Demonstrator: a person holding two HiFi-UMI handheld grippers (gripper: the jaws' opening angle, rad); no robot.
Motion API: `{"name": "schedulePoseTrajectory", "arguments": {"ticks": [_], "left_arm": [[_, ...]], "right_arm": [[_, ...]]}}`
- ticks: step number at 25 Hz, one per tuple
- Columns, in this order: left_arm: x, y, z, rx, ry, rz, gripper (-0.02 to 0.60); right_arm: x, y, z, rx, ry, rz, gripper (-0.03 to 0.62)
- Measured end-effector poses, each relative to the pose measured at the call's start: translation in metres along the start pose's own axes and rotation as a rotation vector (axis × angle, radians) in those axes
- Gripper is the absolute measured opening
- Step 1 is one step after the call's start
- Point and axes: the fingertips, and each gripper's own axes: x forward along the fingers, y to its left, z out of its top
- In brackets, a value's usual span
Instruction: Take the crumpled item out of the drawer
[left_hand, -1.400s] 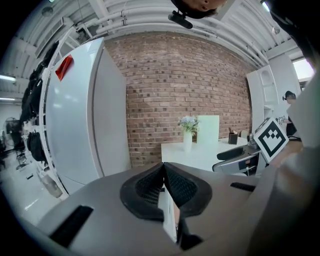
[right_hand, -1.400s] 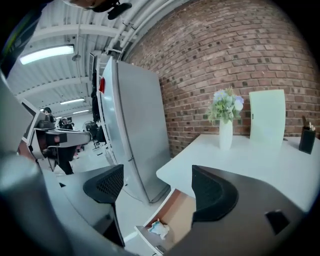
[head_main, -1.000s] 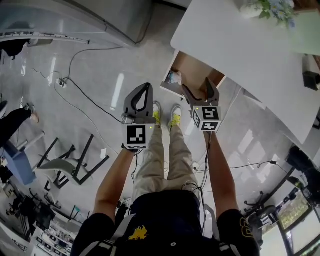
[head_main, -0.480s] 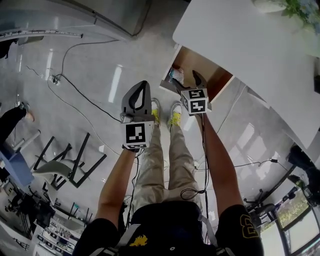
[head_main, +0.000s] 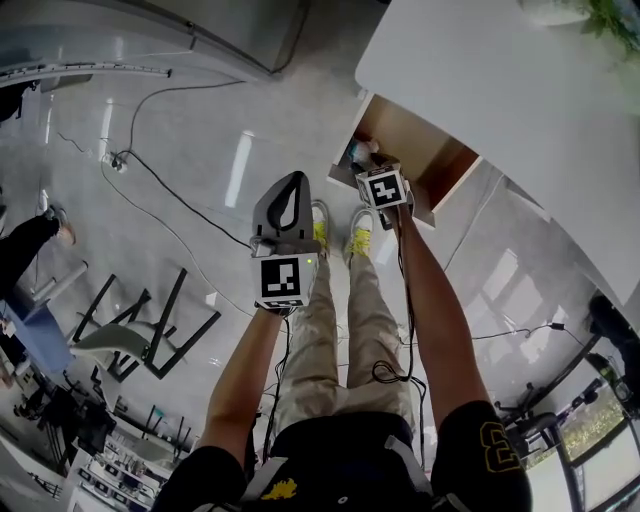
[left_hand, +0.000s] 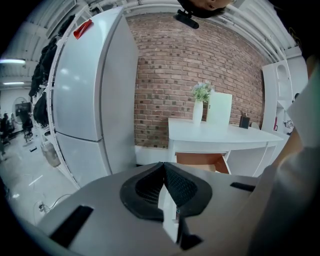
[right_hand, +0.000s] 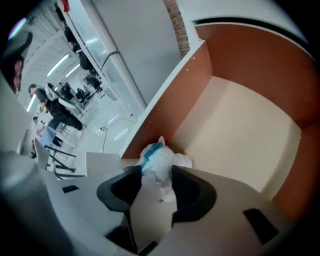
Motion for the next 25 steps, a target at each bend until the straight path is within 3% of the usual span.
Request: {"name": "schedulePoseTrajectory", "arguments": {"ticks": [2, 3, 4, 12, 25], "left_arm": [[-0.003, 0.001, 0.003, 0.0, 0.002, 0.001, 0.018], [-0.005, 0.001, 0.006, 0.0, 0.002, 0.002, 0.018], [-0.007, 0.002, 0.011, 0.002, 0.0, 0.004, 0.018], [-0.028, 0.003, 0.08, 0.033, -0.062, 0.003, 0.018], [-0.095, 0.014, 0.255, 0.091, -0.235, 0.044, 0.018]], "right_arm": [[-0.005, 0.004, 0.004, -0.083, 0.011, -0.043, 0.164], [-0.009, 0.004, 0.005, -0.12, 0.013, -0.066, 0.066], [-0.013, 0.005, 0.006, -0.14, 0.013, -0.078, 0.049], [-0.096, 0.018, 0.045, -0.15, -0.095, -0.095, 0.032], [-0.367, 0.097, 0.204, -0.257, -0.597, -0.147, 0.029]]}}
